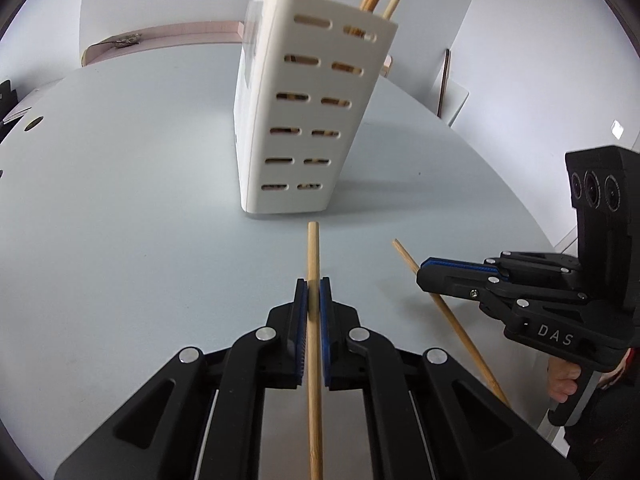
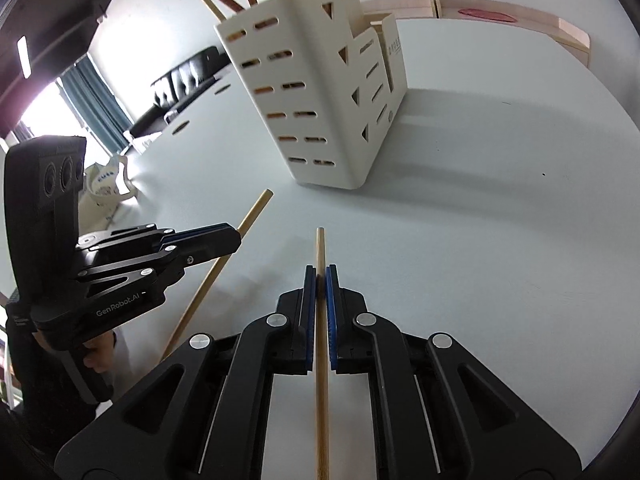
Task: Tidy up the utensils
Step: 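Lift both chopsticks and carry them over the white holder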
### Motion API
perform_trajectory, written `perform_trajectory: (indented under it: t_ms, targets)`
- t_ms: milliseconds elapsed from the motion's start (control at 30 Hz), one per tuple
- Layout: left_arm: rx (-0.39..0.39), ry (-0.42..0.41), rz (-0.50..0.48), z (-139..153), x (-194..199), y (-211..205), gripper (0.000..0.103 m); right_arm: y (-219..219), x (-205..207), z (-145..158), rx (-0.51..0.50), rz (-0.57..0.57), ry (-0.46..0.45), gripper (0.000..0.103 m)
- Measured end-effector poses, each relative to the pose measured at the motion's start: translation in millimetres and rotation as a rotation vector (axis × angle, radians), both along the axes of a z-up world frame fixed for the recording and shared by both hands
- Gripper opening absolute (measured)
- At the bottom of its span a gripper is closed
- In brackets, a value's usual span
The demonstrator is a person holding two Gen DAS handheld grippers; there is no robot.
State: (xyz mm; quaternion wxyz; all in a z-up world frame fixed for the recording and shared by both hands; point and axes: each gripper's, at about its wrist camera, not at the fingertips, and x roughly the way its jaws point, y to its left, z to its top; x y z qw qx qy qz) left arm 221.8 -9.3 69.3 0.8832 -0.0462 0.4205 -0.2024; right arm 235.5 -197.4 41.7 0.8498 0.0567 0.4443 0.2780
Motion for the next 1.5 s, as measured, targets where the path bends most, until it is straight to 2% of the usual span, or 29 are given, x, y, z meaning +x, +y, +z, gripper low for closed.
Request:
perform_trajectory:
  t_ms: [200, 400, 500, 733, 933, 1033, 1167, 1333, 1500]
  targets:
    - [-0.097, -0.167, 0.01, 32, -37, 2, 0.006, -16, -24, 27, 0.143, -0.003, -0.116, 0.004]
    - [-0.156, -0.277, 0.019, 61, -68, 9, 0.006, -22, -54, 57, 0.255, 0.015, -0.265, 0.004]
    - [-0.171, -0.318, 0.026, 71, -69, 11, 0.006, -20, -65, 68, 0.266, 0.019, -0.309, 0.004]
    - [-0.153, -0.455, 0.089, 86, -83, 14, 0.006, -23, -82, 90, 0.299, 0.002, -0.389, 0.004]
    - [-0.211, -0.586, 0.207, 105, -100, 24, 0.006, -26, -88, 115, 0.357, -0.05, -0.494, 0.004]
    - [-0.264, -0.689, 0.281, 116, -107, 31, 0.006, -23, -85, 131, 0.351, -0.061, -0.544, 0.004]
    - [-0.296, -0.778, 0.32, 134, -105, 36, 0.006, -18, -79, 155, 0.336, -0.096, -0.637, 0.004]
    - [-0.261, -0.823, 0.338, 153, -86, 30, 0.006, -16, -61, 180, 0.342, -0.132, -0.704, 0.004]
    - [-0.265, -0.862, 0.353, 164, -66, 26, 0.006, -15, -38, 197, 0.332, -0.156, -0.736, 0.004]
